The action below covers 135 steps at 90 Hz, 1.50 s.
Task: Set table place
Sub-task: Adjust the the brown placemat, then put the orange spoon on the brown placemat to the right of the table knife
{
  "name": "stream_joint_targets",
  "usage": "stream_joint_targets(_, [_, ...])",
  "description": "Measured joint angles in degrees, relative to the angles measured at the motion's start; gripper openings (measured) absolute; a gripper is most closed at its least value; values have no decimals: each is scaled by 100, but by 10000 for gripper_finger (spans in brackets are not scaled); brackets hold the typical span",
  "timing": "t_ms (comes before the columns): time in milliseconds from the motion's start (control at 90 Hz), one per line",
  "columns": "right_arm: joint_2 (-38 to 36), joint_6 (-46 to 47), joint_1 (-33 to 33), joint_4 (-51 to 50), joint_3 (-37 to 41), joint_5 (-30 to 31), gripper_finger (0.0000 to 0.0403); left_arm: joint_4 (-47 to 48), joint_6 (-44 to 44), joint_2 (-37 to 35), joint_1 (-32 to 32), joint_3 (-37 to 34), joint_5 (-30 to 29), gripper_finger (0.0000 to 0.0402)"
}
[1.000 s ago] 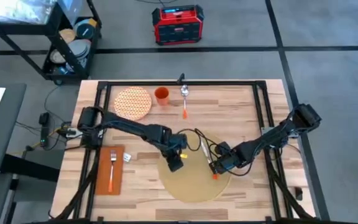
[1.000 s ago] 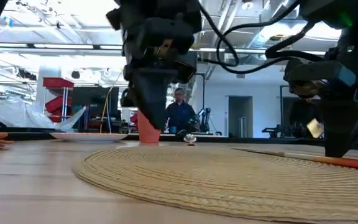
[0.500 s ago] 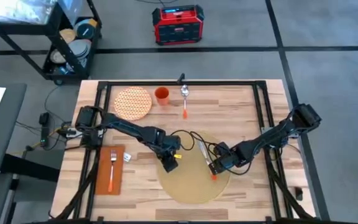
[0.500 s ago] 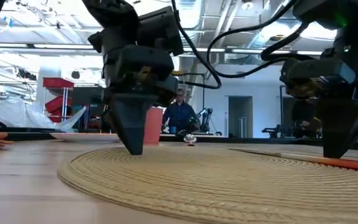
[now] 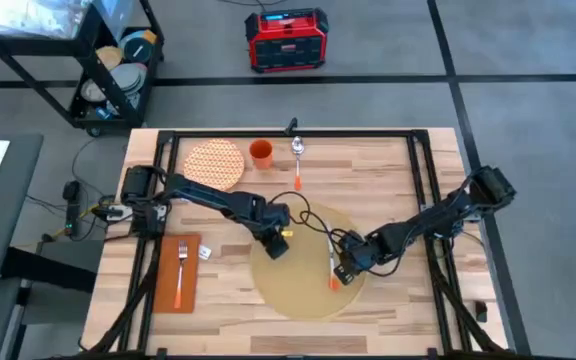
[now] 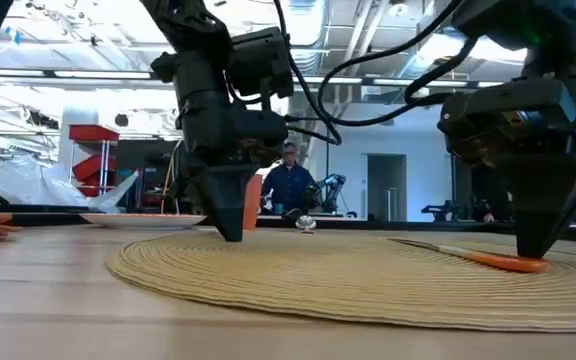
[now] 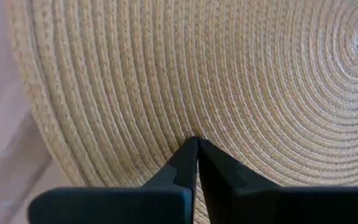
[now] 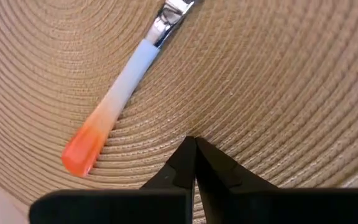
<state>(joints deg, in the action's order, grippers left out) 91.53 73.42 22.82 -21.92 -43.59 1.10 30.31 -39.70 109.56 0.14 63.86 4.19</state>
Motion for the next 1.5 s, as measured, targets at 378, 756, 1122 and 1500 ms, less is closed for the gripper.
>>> stream_joint_targets(378, [-129, -49, 173, -145, 0, 348, 0, 38, -568, -89, -142, 24, -79, 0])
stream_joint_targets(756, [-1067, -139, -368, -1036, 0, 1011, 1, 857, -878, -1073, -168, 162, -484, 0])
stream_joint_targets(1122, [-1105, -2338, -3425, -193, -346, 743, 53, 1817, -687, -1426, -57, -15, -1284, 0])
stream_joint_targets(1500, [1195, -3981, -4903, -56, -3187, 394, 115, 1723, -558, -2863, 133, -280, -1262, 0])
